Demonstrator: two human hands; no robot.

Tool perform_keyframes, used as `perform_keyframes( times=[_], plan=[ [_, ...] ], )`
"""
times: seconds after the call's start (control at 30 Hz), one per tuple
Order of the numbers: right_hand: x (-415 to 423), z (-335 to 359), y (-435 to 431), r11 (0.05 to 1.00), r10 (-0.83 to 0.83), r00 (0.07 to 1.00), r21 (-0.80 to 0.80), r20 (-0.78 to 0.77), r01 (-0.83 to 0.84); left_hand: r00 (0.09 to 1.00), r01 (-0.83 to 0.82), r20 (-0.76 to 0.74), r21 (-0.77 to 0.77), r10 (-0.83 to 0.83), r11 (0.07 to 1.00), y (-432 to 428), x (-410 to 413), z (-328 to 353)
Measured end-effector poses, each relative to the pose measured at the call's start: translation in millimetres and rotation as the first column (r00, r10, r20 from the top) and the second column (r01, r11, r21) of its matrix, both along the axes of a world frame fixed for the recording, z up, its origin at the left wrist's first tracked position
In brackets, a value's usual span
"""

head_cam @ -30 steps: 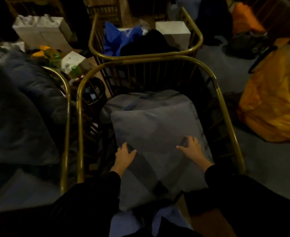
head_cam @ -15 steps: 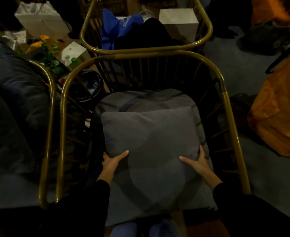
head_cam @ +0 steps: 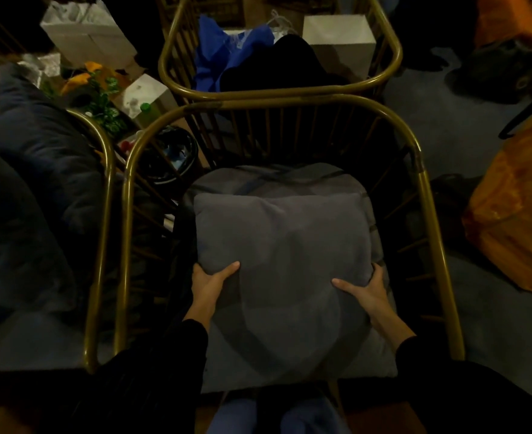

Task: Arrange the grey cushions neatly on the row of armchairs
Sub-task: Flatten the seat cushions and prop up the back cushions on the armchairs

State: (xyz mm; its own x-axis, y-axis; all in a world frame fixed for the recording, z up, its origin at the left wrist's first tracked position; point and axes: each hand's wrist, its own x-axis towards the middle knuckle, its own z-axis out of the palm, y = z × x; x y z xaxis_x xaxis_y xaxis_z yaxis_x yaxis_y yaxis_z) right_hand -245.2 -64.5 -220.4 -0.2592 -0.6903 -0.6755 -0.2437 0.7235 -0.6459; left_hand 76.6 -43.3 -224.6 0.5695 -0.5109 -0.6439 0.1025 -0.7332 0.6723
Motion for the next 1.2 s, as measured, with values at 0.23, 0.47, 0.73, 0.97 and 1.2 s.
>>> perform_keyframes(
  times=[0.23,0.47,0.73,0.97,1.2],
  plan=[
    [12.3,5.4,-15.2,0.998,0.055,0.998,-0.002,-0.025,-0.055,0.999,0.037,0.003,-0.013,-0.037,0.999,-20.4,21.5,6.6],
    [12.3,0.3,-21.3,0.994,0.093,0.990,0.061,-0.109,-0.087,0.998,0.046,-0.038,0.079,-0.043,0.996,-10.9,25.5,-15.0],
    [12.7,1.5,-13.6,0.997,0.062,0.992,0.056,-0.113,-0.055,0.999,0.050,0.017,0.052,-0.051,0.997,1.6,23.3,-14.0],
    [16.7,3.4,-11.0,0.998,0.053,0.990,0.038,-0.130,-0.048,0.997,0.054,0.046,0.017,-0.055,0.998,4.4,27.1,-16.1],
    [12.9,1.9,-4.2,0.998,0.050,0.981,0.054,-0.188,-0.040,0.995,0.082,0.058,0.042,-0.085,0.996,14.2,26.6,-17.3]
  ],
)
